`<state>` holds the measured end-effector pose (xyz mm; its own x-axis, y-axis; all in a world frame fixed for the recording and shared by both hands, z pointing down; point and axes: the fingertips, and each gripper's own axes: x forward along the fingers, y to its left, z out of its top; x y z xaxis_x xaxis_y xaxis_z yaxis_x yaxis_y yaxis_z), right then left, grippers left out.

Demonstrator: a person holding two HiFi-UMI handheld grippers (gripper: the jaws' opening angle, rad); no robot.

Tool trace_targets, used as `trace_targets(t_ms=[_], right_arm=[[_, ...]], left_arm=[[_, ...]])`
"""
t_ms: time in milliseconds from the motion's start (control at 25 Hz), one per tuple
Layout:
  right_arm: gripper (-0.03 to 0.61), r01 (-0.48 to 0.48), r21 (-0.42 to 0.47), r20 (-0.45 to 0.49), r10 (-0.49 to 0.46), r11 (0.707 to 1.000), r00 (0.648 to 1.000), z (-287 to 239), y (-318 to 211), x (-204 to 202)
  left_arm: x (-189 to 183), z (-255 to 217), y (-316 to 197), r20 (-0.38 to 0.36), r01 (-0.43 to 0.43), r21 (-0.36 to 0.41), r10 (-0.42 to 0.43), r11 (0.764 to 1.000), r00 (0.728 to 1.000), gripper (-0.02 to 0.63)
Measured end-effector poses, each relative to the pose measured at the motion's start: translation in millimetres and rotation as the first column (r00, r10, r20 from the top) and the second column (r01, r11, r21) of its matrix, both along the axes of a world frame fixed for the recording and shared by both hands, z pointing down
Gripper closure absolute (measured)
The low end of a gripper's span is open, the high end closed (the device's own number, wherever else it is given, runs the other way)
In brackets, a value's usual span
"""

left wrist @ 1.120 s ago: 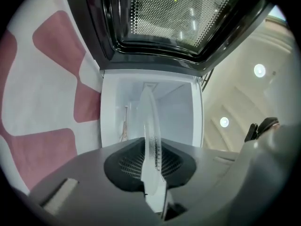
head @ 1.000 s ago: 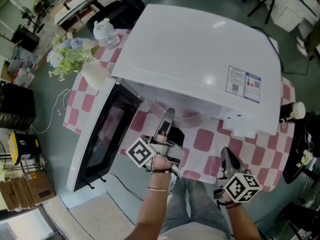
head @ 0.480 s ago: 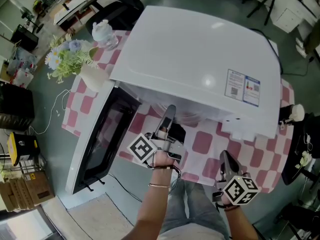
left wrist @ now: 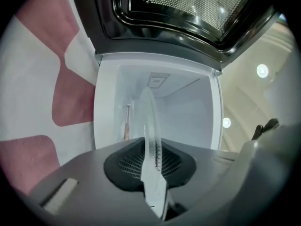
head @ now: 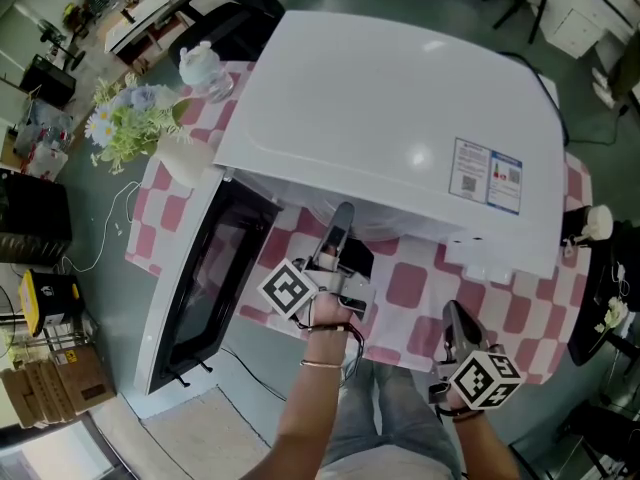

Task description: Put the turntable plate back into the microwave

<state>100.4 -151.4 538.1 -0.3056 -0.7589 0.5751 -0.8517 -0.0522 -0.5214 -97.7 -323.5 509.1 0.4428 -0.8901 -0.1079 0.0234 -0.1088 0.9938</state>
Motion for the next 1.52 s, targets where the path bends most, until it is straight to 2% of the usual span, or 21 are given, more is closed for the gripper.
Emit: trace_targets(t_ms=[1080, 1520], right_arm=[[0.569, -0.021, -0.036, -0.002, 0.021, 0.999, 1.0, 10.1, -1.6, 13.6], [0.569, -0.026, -0.033, 0.005, 0.026, 0.999, 1.0, 10.5, -4.1, 15.3]], left_arm=[[10.2, -3.8, -29.3, 0.015, -0.006, -0.017, 0.007, 1.0, 1.0, 0.566], [13.9, -0.1, -35.7, 0.058, -0.008, -0.045, 0.011, 0.999, 0.998, 0.566]])
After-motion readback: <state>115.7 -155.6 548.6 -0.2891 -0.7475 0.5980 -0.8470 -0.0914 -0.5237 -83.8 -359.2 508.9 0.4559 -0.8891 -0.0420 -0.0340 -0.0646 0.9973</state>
